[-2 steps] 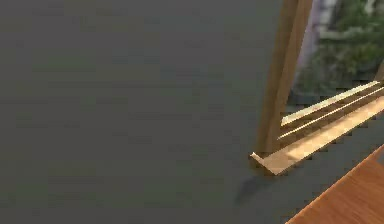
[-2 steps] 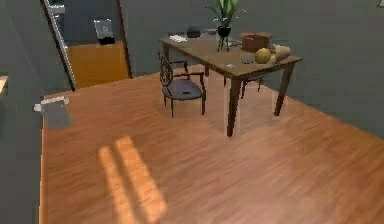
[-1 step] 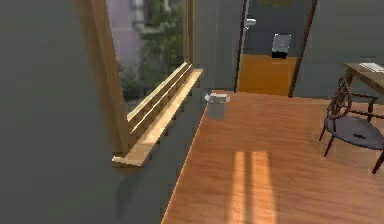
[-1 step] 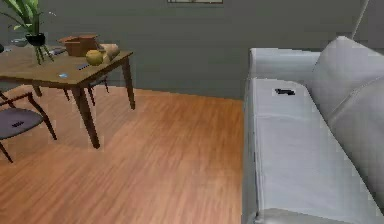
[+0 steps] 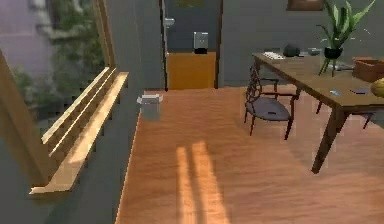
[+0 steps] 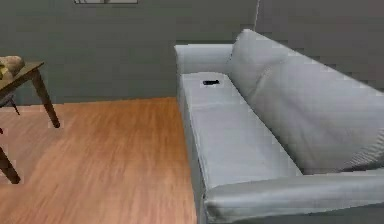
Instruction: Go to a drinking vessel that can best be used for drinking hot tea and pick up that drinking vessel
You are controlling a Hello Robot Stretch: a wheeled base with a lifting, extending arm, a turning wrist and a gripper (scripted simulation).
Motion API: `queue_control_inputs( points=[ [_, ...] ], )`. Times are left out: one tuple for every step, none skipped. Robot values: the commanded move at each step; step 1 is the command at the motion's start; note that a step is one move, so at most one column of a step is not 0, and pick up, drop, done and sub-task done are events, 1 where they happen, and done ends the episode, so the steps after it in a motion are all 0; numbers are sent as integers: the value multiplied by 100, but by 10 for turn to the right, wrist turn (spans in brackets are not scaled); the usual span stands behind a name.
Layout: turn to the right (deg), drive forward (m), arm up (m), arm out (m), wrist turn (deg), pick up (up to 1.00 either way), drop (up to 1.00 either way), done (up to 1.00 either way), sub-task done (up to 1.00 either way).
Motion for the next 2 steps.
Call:
queue_control_inputs(
  points=[
    [0, 100, 0, 0, 0, 0, 0, 0, 0],
    [0, 100, 0, 0, 0, 0, 0, 0, 0]
  ],
)
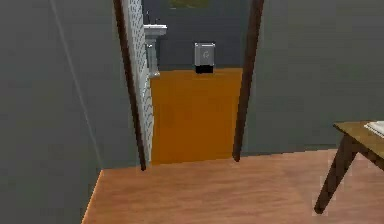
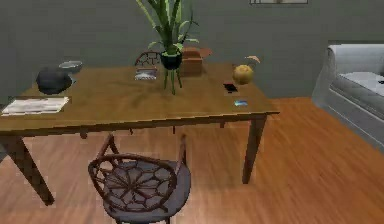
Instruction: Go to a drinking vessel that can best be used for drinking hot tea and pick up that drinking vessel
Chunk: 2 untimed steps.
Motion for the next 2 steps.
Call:
queue_control_inputs(
  points=[
    [0, 100, 0, 0, 0, 0, 0, 0, 0],
    [30, 0, 0, 0, 0, 0, 0, 0, 0]
  ],
)
